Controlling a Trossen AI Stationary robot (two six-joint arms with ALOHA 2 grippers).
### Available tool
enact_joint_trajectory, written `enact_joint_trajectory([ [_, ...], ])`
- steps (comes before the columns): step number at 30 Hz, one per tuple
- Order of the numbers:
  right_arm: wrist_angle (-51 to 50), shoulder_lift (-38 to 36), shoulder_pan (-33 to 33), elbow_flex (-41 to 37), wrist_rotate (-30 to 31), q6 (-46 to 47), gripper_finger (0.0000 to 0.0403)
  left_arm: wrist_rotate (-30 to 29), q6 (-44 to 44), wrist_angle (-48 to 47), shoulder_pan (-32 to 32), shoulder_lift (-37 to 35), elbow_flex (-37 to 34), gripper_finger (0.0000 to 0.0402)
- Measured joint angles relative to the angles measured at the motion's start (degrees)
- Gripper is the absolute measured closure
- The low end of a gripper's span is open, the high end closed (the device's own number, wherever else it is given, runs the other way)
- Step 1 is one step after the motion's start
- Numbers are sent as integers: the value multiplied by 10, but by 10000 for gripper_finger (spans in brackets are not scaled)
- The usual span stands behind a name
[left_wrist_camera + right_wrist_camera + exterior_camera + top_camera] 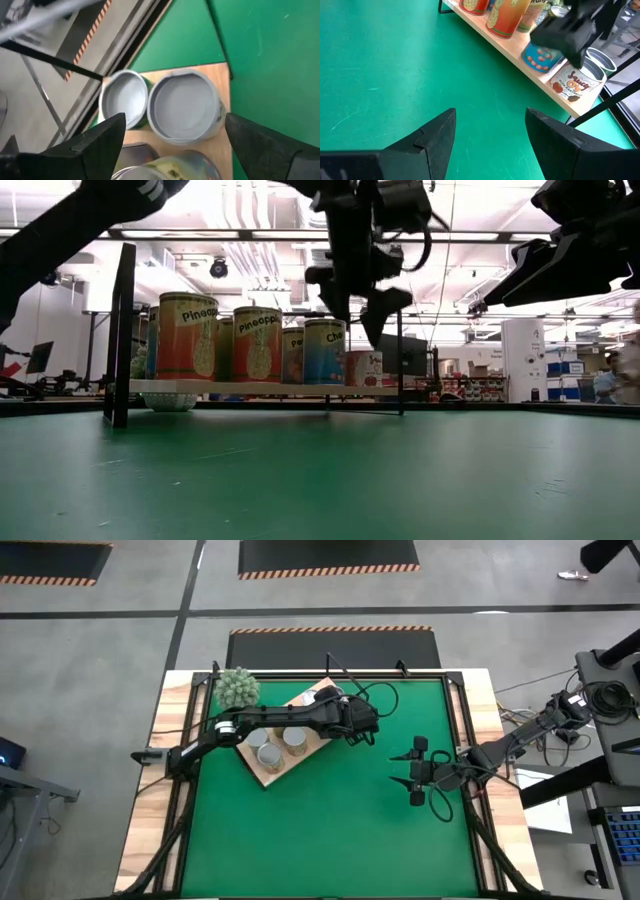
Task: Pick and place cans onto a shelf
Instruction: Return to Home Position
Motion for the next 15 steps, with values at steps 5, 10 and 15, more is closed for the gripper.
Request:
enact_joint_trajectory([
  [5, 0, 0, 0, 0, 0, -1, 177, 7, 77, 9, -15, -18, 1, 81],
  [10, 0, 0, 0, 0, 0, -2, 177, 87, 115, 15, -25, -31, 1, 139],
  [15, 0, 0, 0, 0, 0, -2, 177, 199, 70, 23, 2, -33, 1, 302],
])
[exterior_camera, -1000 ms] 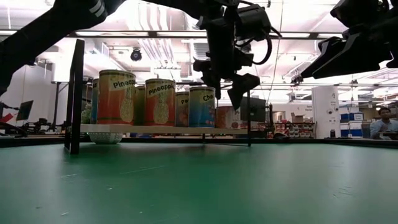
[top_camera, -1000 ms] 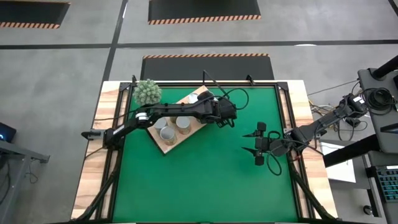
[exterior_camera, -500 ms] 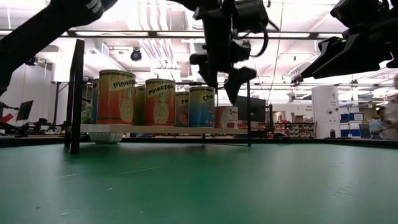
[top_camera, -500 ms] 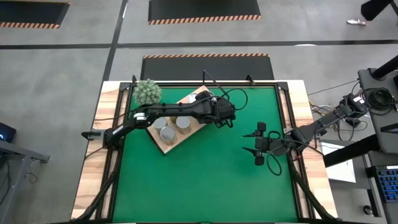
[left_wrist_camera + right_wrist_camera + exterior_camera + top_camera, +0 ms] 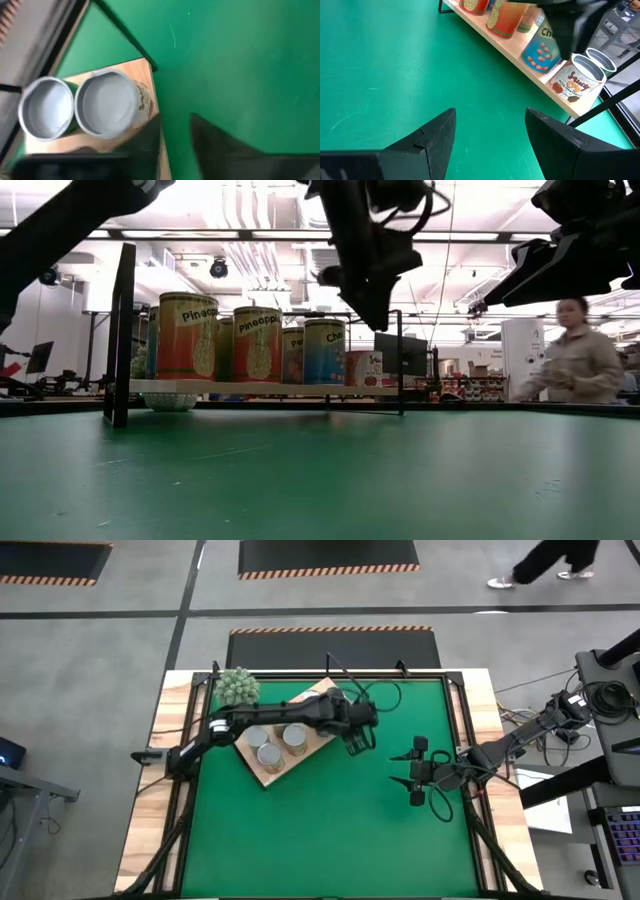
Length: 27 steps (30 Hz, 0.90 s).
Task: Pick and place cans onto a shelf
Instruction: Return to Home Position
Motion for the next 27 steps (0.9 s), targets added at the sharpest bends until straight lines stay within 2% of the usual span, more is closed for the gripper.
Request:
enact_joint_trajectory([
  [2, 0, 0, 0, 0, 0, 0, 177, 29, -23, 1, 17, 0, 0, 372],
  [3, 0, 0, 0, 0, 0, 0, 177, 36, -36, 2, 26, 0, 0, 384],
  [9, 0, 0, 0, 0, 0, -5, 177, 44, -33, 10, 58, 2, 0, 399],
  [15, 0, 0, 0, 0, 0, -8, 177, 47, -25, 21, 58, 3, -3, 401],
  [18, 0, 0, 0, -1, 0, -8, 177, 45, -21, 14, 53, 4, 19, 401],
  [21, 0, 0, 0, -3, 0, -8, 177, 38, 1, -6, 33, 1, 64, 401],
  [27, 5, -1, 0, -17, -20, -11, 177, -45, 103, 39, -60, -94, 9, 401],
])
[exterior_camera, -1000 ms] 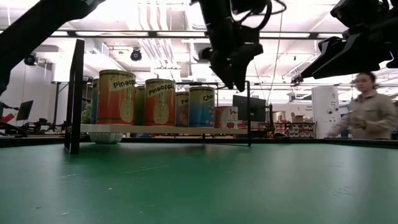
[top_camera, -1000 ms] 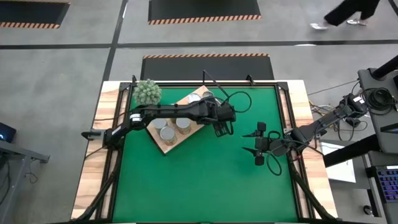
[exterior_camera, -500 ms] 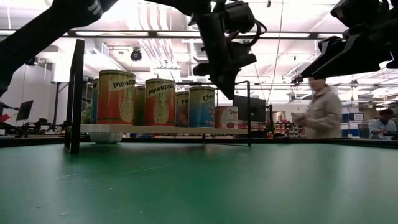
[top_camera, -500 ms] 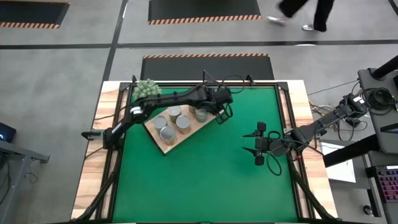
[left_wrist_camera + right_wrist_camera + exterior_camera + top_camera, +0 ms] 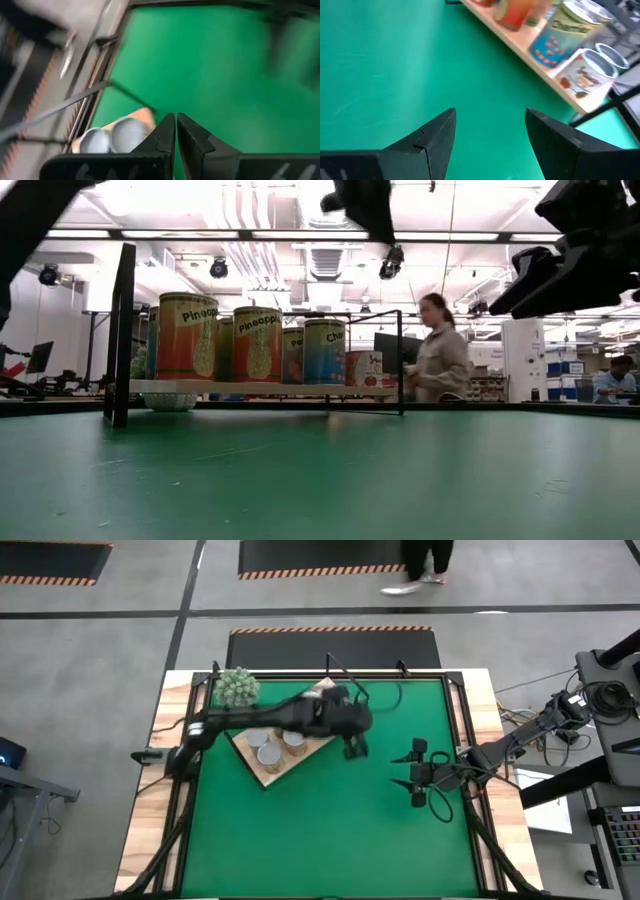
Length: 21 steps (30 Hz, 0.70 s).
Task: Pick and place cans onto a shelf
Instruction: Return to Home Position
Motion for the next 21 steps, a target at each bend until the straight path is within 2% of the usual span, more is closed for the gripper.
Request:
enact_joint_trajectory([
  [2, 11, -1, 0, -4, -21, -3, 177, 4, 60, -2, -41, -23, -25, 401],
  [4, 20, -1, 0, -5, -48, -12, 177, 36, 118, 2, -79, -53, -74, 402],
  [7, 45, -7, 0, -9, -70, -26, 177, 91, 135, 60, -120, -126, -193, 402],
  [12, 100, -34, 0, -23, -81, -71, 177, 88, 109, 277, -148, -314, -470, 402],
  [15, 153, -60, -7, -38, -81, -118, 177, 108, 108, 403, -149, -434, -632, 402],
  [21, 198, -156, -37, -61, -75, -210, 177, 106, 104, 618, -129, -664, -894, 402],
])
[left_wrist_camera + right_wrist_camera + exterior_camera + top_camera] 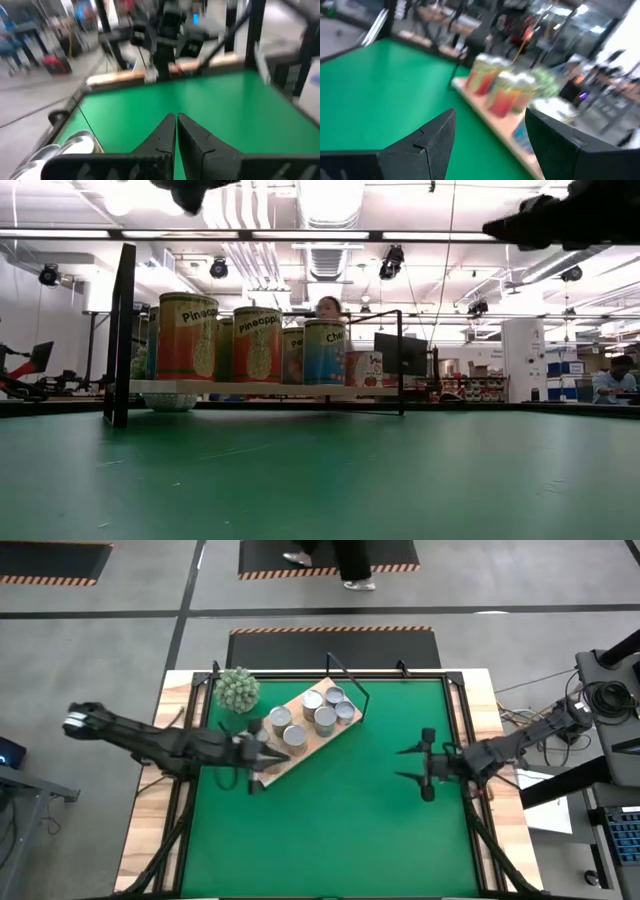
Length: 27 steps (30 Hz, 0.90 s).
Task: Pick and place cans onto a shelf
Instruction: Return to Home Position
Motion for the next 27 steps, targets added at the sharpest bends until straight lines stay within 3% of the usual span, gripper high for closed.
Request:
enact_joint_trajectory([
  [4, -3, -72, -24, -13, -4, -26, 177, 1, -2, 101, 9, -121, -119, 401],
  [7, -5, -123, -43, -31, -5, -37, 177, 1, -2, 121, 11, -189, -181, 401],
  [17, -8, -281, -97, -111, -3, -58, 177, -3, -1, 139, 17, -336, -297, 401],
  [27, -2, -277, -108, -132, 6, -89, 177, 2, 4, 140, 17, -450, -379, 401],
])
